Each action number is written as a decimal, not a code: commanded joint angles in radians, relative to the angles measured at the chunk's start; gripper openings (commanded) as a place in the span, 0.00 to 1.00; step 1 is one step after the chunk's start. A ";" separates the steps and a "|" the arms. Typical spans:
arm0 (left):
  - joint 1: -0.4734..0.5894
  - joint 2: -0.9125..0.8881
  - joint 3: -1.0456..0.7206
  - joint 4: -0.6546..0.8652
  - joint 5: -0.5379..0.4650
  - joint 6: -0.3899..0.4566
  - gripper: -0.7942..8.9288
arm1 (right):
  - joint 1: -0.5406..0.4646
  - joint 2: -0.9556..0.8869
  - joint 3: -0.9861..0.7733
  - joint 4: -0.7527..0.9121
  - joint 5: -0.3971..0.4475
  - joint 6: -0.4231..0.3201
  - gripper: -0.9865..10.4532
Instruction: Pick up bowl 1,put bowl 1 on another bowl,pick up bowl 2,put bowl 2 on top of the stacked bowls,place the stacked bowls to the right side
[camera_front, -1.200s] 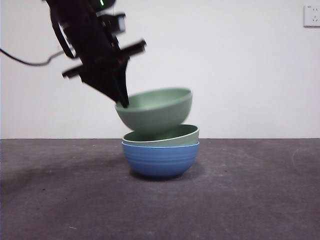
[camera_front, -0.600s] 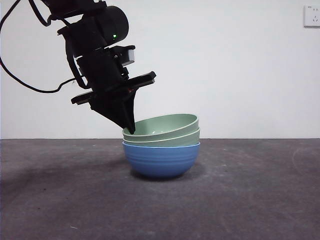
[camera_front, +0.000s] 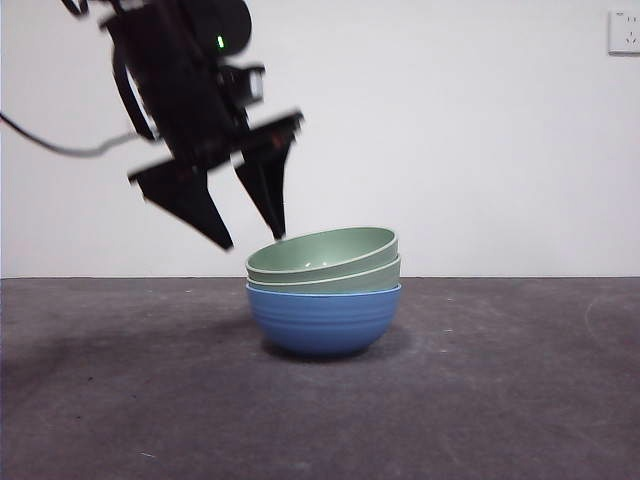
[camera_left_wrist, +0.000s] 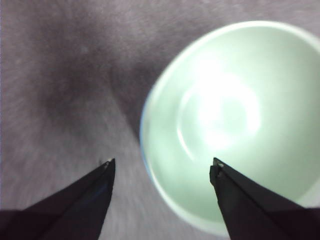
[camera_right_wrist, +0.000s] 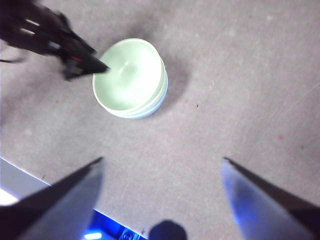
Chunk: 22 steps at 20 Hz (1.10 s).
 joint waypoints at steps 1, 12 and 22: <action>-0.002 -0.068 0.044 -0.073 -0.001 0.045 0.41 | 0.001 0.047 -0.002 0.024 -0.002 0.008 0.48; -0.003 -0.457 0.314 -0.460 -0.002 0.122 0.41 | 0.002 0.518 -0.002 0.256 -0.081 0.061 0.48; -0.003 -0.623 0.332 -0.544 -0.001 0.122 0.41 | 0.002 0.815 -0.002 0.456 -0.161 0.140 0.47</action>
